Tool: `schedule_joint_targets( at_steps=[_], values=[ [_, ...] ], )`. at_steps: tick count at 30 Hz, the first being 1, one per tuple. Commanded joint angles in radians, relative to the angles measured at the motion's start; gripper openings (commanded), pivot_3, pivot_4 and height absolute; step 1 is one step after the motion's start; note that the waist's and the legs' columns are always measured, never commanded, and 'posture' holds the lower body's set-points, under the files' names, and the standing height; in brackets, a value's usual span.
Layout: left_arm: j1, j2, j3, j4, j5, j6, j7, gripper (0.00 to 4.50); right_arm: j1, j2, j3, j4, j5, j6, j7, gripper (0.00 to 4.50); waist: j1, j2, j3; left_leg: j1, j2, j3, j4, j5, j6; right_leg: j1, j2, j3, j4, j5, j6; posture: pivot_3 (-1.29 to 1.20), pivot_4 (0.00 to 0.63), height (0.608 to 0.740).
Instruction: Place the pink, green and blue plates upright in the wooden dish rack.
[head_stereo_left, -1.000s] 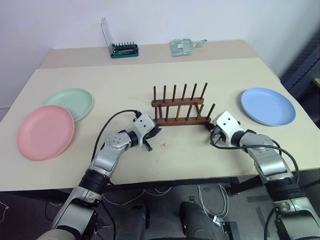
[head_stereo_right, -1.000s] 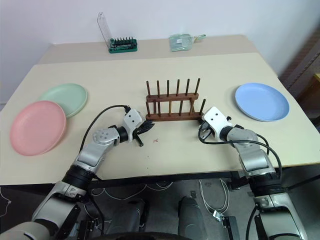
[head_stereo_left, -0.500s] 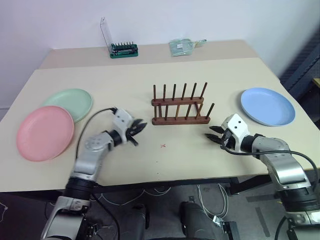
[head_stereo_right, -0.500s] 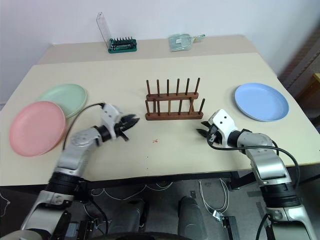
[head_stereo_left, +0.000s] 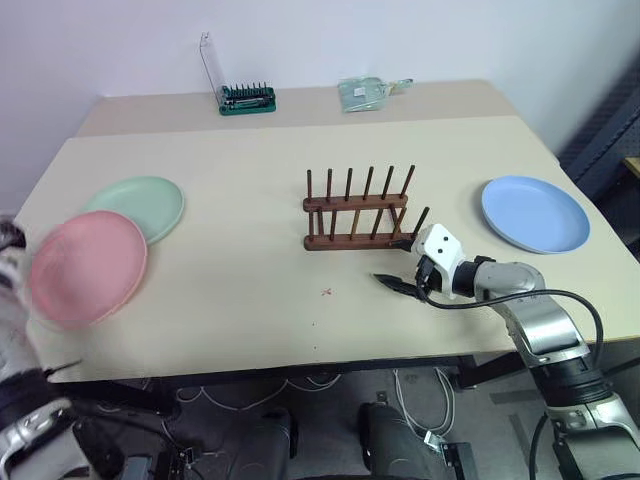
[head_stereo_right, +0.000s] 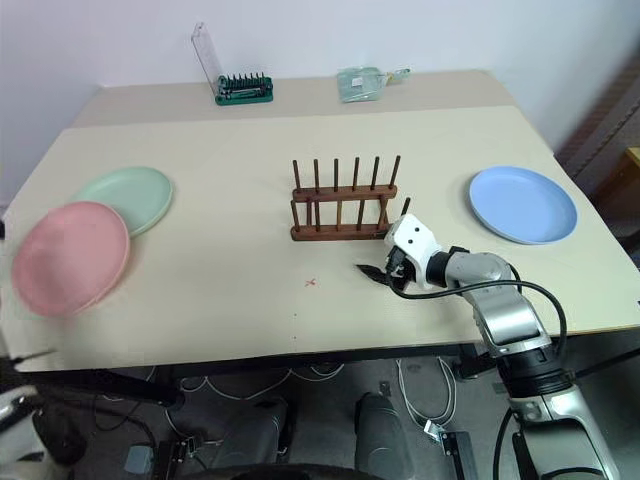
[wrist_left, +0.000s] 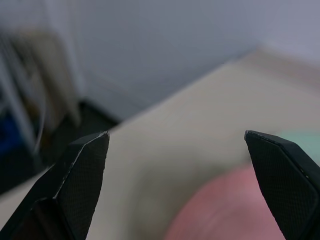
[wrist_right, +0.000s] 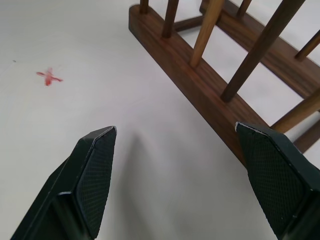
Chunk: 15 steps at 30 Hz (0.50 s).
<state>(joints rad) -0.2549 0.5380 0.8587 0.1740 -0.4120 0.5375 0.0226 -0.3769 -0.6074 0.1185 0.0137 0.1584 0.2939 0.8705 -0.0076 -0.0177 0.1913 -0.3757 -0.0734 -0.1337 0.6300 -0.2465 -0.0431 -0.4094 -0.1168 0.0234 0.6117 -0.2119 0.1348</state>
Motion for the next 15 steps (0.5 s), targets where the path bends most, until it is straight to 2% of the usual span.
schedule_joint_targets(
  at_steps=[1, 4, 9, 12, 15],
  values=[
    [0.034, -0.036, 0.05, -0.097, -0.094, 0.053, 0.002, 4.45, -0.039, 0.012, 0.012, 0.009, -0.007, -0.043, 0.016, 3.87, 0.005, -0.003, -0.001, 0.0, 0.0, -0.001, 0.001, 0.0, 0.0, 0.0, 0.0, 0.0, 0.0, 0.0, 0.0, 0.0, 0.15, 0.74],
    [0.094, -0.095, 0.069, -0.13, -0.152, 0.114, 0.017, 4.45, -0.051, 0.02, 0.022, 0.027, -0.011, -0.058, 0.023, 3.87, 0.002, -0.006, -0.002, 0.0, 0.0, -0.001, 0.001, 0.0, 0.0, 0.001, 0.0, -0.001, -0.001, 0.0, 0.0, 0.0, 0.15, 0.74],
    [0.123, -0.122, 0.053, -0.127, -0.197, 0.144, 0.017, 4.45, -0.058, 0.027, 0.022, 0.036, -0.017, -0.066, 0.022, 3.87, -0.005, -0.005, -0.002, 0.001, 0.001, -0.001, -0.001, -0.001, -0.001, 0.0, 0.0, -0.001, 0.0, 0.0, 0.0, 0.0, 0.15, 0.74],
    [0.11, -0.13, 0.03, -0.126, -0.207, 0.134, 0.02, 3.68, -0.043, 0.023, 0.016, 0.028, -0.019, -0.07, 0.017, 3.87, -0.004, -0.005, -0.002, 0.001, 0.001, 0.0, -0.001, -0.001, -0.001, 0.0, 0.0, -0.001, 0.0, 0.0, -0.001, 0.0, 0.15, 0.74],
    [0.098, -0.125, 0.014, -0.105, -0.197, 0.119, 0.025, 2.15, -0.028, 0.02, 0.011, 0.013, -0.019, -0.068, 0.009, 3.87, -0.003, -0.005, -0.002, 0.001, 0.0, 0.0, -0.001, -0.001, -0.001, 0.0, 0.0, -0.001, 0.0, 0.0, -0.001, 0.0, 0.15, 0.74]
  ],
)
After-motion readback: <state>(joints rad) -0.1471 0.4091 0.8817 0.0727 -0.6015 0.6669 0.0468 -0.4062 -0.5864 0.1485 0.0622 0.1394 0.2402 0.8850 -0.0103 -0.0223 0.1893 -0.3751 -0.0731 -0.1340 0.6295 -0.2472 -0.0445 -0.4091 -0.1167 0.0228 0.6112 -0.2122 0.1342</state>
